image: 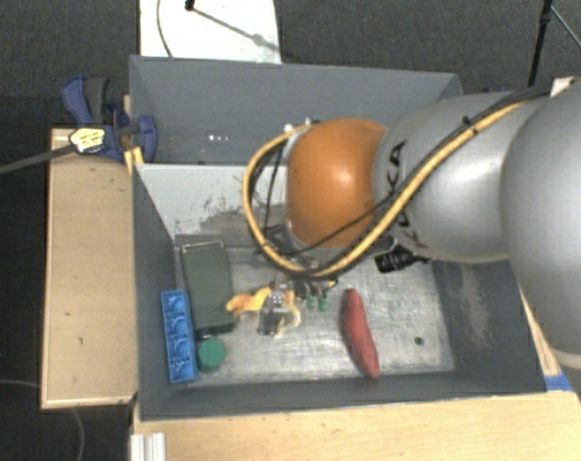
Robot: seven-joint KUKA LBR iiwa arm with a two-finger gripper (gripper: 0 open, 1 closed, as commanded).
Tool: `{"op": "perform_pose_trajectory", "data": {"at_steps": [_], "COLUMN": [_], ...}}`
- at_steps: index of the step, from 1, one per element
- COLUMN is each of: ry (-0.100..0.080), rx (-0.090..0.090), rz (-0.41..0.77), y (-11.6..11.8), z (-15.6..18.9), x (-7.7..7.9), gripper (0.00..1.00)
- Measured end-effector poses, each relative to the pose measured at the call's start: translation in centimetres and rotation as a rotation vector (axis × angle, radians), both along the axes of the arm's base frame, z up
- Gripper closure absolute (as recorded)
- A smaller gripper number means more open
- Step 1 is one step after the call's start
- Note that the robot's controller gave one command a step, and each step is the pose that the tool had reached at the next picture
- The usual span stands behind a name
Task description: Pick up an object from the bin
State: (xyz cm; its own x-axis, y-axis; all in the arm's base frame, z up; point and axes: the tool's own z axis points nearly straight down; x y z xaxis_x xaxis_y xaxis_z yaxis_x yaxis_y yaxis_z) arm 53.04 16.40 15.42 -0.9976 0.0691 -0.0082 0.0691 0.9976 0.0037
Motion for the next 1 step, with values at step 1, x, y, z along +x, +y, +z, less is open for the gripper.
{"op": "perform_pose_trajectory", "data": {"at_steps": [1], "ry": [0.002], "rx": [-0.001], "rz": [0.015], "y": [-0.94], "z": [-5.65], "x": [1.44], "gripper": [0.0]}}
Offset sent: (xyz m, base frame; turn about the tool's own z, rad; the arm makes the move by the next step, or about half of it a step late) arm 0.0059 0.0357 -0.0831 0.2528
